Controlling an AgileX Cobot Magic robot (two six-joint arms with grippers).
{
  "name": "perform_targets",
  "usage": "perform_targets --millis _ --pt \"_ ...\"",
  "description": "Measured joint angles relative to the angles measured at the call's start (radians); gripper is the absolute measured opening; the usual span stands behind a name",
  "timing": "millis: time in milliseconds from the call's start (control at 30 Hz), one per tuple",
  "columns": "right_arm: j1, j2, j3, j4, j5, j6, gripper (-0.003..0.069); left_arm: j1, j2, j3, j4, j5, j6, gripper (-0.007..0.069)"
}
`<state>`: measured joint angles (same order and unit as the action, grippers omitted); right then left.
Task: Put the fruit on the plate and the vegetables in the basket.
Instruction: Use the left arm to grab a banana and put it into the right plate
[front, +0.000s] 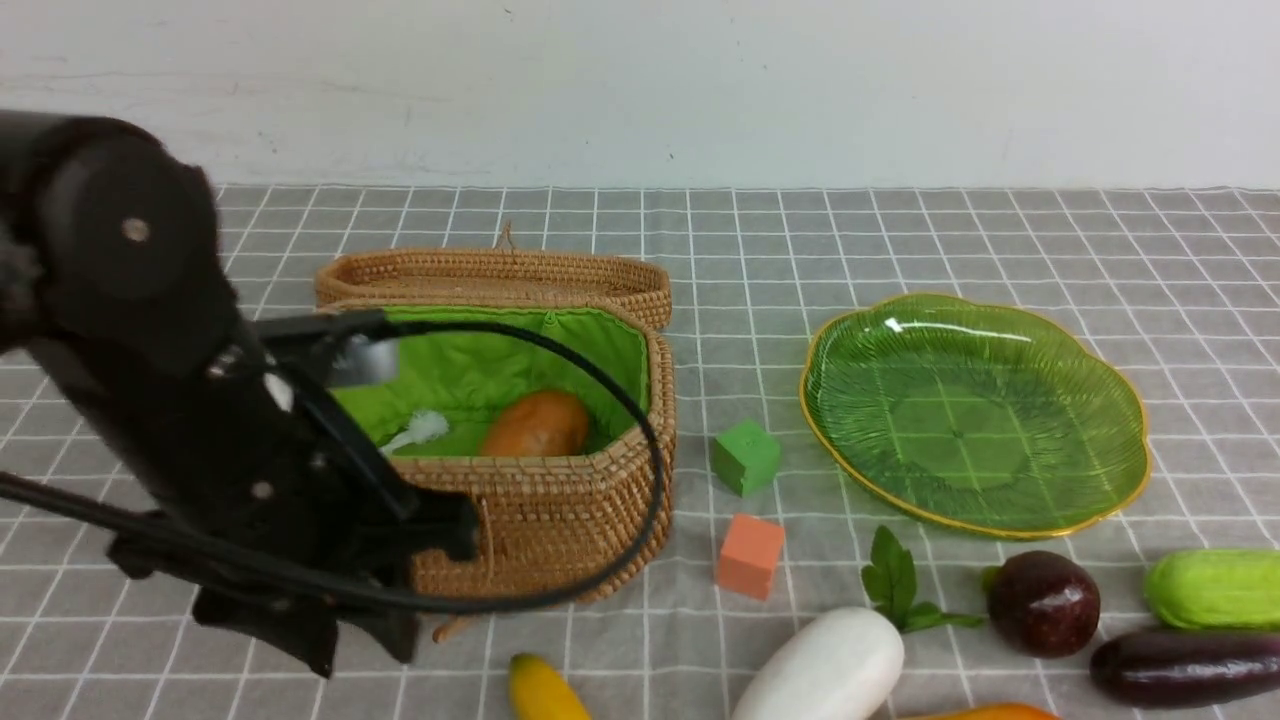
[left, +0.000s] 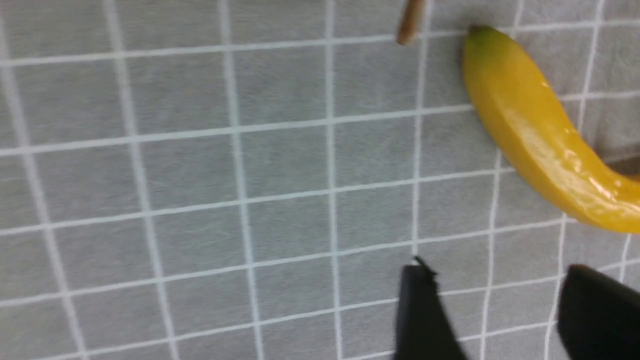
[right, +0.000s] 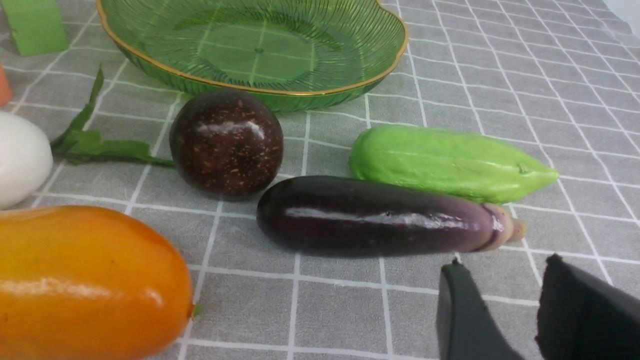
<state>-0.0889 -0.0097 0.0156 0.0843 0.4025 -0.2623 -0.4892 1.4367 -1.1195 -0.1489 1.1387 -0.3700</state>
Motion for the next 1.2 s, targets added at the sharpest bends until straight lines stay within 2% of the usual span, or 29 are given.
perform_targets --millis 33,100,167,200,267,467,667,867,1100,1200 --pt "0.000 0.000 0.000 0.000 0.000 0.000 0.0241 -0.007 0.000 0.000 -0.001 -0.002 0.000 0.0417" --pt "0.000 0.000 0.000 0.000 0.000 0.000 0.0241 -0.092 0.023 0.000 -0.004 -0.034 -0.015 0.0501" --pt "0.000 0.000 0.000 0.000 0.000 0.000 0.0241 -0.174 0.054 0.000 0.013 -0.082 -0.094 0.0566" --pt "0.000 0.000 0.000 0.000 0.000 0.000 0.0241 -0.184 0.057 0.000 0.018 -0.086 -0.103 0.0570" --pt "0.000 0.000 0.000 0.000 0.000 -0.001 0.0241 -0.223 0.116 0.000 0.067 -0.127 -0.227 0.0596" --pt "0.000 0.000 0.000 0.000 0.000 -0.001 0.0241 -0.225 0.229 0.000 0.099 -0.165 -0.299 0.0581" --pt "0.000 0.000 0.000 0.000 0.000 -0.001 0.0241 -0.225 0.334 -0.004 0.095 -0.250 -0.305 0.0575" --pt "0.000 0.000 0.000 0.000 0.000 -0.001 0.0241 -0.225 0.370 -0.007 0.096 -0.267 -0.283 0.0568" --pt "0.000 0.000 0.000 0.000 0.000 -0.001 0.0241 -0.225 0.374 -0.007 0.099 -0.316 -0.268 0.0503" --pt "0.000 0.000 0.000 0.000 0.000 -0.001 0.0241 -0.225 0.384 -0.007 0.097 -0.350 -0.266 0.0447"
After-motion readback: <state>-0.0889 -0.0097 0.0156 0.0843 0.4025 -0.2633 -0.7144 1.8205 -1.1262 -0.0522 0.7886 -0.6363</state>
